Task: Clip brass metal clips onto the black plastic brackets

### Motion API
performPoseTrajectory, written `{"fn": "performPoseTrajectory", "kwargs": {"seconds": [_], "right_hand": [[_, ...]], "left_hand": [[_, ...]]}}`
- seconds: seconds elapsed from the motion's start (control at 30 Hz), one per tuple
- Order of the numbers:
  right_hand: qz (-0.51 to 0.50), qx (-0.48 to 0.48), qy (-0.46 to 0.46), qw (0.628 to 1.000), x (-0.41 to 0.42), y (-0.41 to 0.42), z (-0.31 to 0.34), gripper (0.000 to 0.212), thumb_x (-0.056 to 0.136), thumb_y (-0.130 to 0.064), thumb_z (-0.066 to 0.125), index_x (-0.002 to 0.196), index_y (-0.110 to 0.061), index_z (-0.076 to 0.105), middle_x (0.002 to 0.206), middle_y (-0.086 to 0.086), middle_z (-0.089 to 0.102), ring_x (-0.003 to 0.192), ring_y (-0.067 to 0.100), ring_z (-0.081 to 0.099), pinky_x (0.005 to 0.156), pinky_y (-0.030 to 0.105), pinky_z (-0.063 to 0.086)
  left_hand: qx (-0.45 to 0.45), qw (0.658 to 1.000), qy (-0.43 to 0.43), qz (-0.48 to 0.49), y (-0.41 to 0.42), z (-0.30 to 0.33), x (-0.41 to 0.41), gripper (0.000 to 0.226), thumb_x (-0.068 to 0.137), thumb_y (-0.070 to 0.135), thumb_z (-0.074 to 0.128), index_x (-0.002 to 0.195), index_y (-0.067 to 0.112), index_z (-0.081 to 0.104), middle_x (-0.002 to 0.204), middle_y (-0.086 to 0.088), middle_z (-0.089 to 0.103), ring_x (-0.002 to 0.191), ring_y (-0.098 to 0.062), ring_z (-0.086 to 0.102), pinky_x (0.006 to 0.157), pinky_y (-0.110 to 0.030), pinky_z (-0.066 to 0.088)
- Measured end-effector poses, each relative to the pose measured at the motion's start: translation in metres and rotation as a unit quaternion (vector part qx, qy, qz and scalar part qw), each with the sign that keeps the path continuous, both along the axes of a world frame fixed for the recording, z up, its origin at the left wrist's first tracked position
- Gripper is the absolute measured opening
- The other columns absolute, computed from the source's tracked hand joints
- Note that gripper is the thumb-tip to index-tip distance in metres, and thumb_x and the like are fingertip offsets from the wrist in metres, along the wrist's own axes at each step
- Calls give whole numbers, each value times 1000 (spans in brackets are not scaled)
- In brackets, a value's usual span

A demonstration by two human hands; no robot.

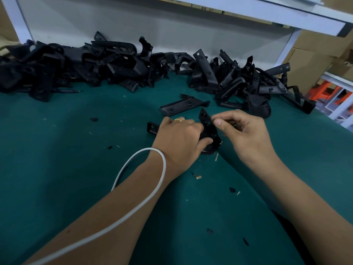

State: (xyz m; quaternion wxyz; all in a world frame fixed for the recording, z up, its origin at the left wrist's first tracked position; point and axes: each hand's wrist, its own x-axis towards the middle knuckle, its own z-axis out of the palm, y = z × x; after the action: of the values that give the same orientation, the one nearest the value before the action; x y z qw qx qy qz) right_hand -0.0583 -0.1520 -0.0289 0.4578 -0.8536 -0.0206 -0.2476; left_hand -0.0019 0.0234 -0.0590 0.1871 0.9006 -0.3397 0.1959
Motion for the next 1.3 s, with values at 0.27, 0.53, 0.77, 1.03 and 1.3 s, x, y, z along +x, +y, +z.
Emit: {"fn": "performPoseTrajectory", "kwargs": {"seconds": [0.27, 0.53, 0.77, 1.03, 1.3], "right_hand": [[-70, -72, 1, 995, -2, 12, 0, 8, 99, -23, 71, 101, -28, 76, 102, -16, 70, 98, 0, 65, 88, 13, 49], [-60, -54, 28, 996, -2, 12, 6, 7, 97, -24, 73, 96, -29, 77, 97, -14, 74, 95, 3, 67, 92, 27, 53], [-67, -37, -15, 997, -4, 13, -2, 13, 97, -25, 73, 93, -37, 75, 95, -18, 71, 96, 0, 67, 84, 12, 47], [-32, 72, -45, 996, 0, 16, -13, 13, 95, -23, 75, 96, -35, 79, 100, -7, 71, 99, 6, 68, 86, 12, 48], [-3, 229, 4, 973, 2, 18, -22, 12, 94, -21, 76, 103, -21, 83, 113, 0, 73, 112, 13, 69, 98, 23, 52]], "left_hand": [[-13, 1000, -10, 0, 0, -2, 1, 44, 99, 61, 47, 106, 23, 69, 96, 6, 67, 93, -20, 60, 90, -39, 38], [-12, 1000, -14, 3, 0, 1, -1, 40, 99, 59, 49, 97, 26, 70, 90, 7, 65, 89, -19, 61, 88, -39, 36], [-24, 999, -26, 7, 2, 4, -4, 36, 99, 57, 51, 89, 27, 69, 83, 7, 65, 86, -20, 60, 88, -40, 35], [-71, 997, 16, -4, 3, 0, 0, 35, 96, 55, 60, 96, 23, 75, 78, 10, 56, 88, -19, 58, 92, -41, 37], [-64, 998, 6, 10, 3, 1, 0, 36, 97, 57, 55, 94, 26, 75, 83, 8, 67, 86, -16, 59, 96, -40, 36]]}}
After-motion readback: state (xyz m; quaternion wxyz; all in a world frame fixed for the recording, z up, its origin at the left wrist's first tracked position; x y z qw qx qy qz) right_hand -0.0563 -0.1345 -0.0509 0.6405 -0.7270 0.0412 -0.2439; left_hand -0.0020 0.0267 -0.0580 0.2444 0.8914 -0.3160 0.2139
